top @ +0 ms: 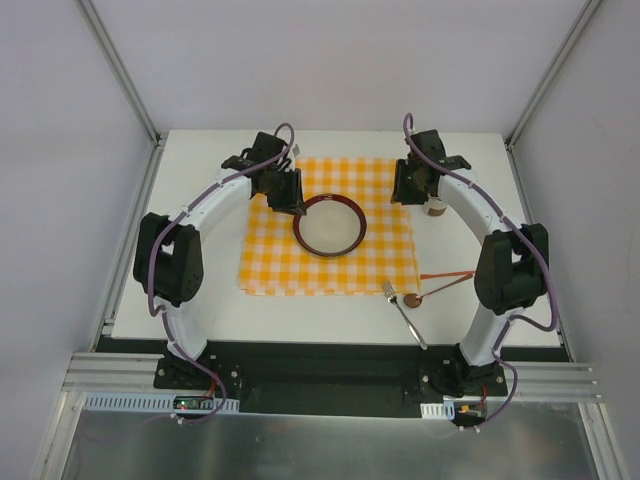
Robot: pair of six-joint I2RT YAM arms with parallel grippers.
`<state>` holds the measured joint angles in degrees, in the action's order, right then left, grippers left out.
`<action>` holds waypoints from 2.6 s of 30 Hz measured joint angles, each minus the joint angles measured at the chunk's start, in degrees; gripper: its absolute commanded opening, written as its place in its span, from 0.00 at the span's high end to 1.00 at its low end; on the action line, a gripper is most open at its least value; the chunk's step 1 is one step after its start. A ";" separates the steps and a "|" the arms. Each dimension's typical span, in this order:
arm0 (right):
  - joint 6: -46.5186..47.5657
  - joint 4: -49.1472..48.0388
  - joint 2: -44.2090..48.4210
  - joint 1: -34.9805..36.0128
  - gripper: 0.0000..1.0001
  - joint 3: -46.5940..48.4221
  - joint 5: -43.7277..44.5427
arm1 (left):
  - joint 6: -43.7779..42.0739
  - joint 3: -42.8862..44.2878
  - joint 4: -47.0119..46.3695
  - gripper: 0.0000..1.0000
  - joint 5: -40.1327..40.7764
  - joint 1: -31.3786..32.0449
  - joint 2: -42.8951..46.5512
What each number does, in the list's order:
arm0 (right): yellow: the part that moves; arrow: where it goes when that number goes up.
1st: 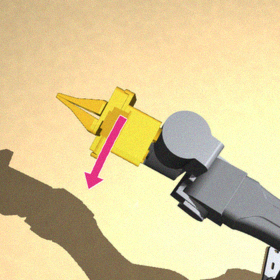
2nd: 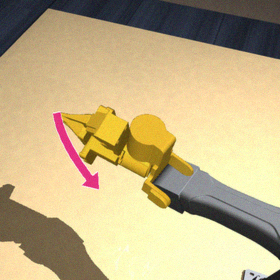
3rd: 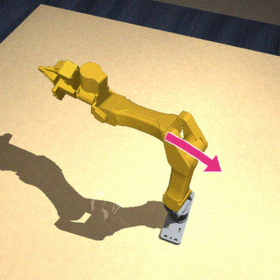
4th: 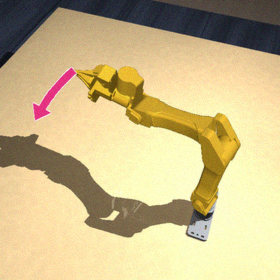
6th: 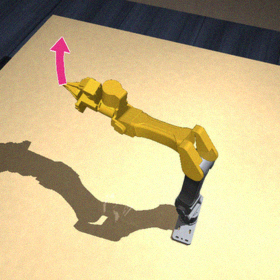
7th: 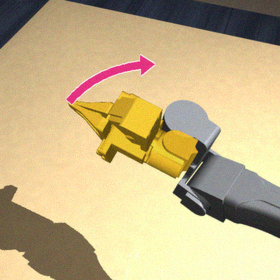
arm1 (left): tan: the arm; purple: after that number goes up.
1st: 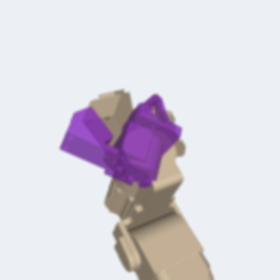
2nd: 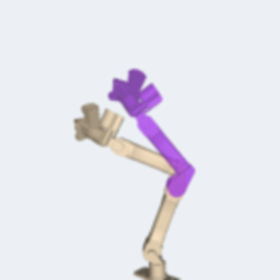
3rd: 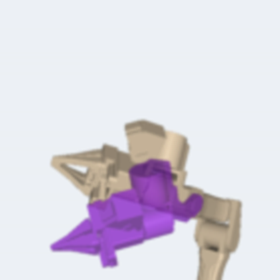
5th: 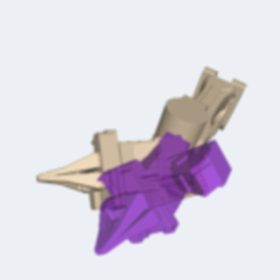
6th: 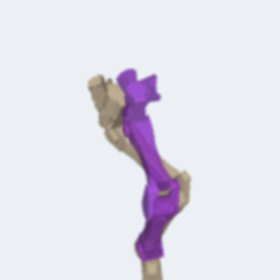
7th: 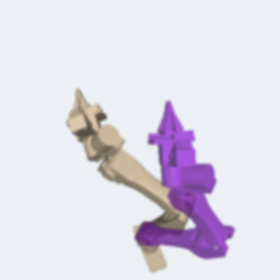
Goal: Set the dinner table for one person
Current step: Pick up the cup at the center of the board.
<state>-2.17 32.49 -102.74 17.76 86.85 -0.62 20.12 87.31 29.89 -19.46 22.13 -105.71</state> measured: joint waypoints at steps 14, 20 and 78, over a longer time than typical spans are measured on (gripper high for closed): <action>1.01 0.50 -9.53 -13.07 0.64 9.22 -5.09 | 0.02 1.90 -0.24 0.75 -0.15 1.16 -5.40; 2.14 0.79 -12.48 -13.64 0.64 12.79 -6.34 | 0.00 2.67 -0.17 0.75 -0.28 1.18 -7.43; 4.76 6.16 -19.93 -13.97 0.99 24.30 -8.15 | -0.07 6.29 -0.44 0.76 -1.14 1.01 -12.04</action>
<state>2.59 38.65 -122.67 3.79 111.15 -8.78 20.05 93.60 29.45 -20.60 23.14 -117.75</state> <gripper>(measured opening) 0.046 0.243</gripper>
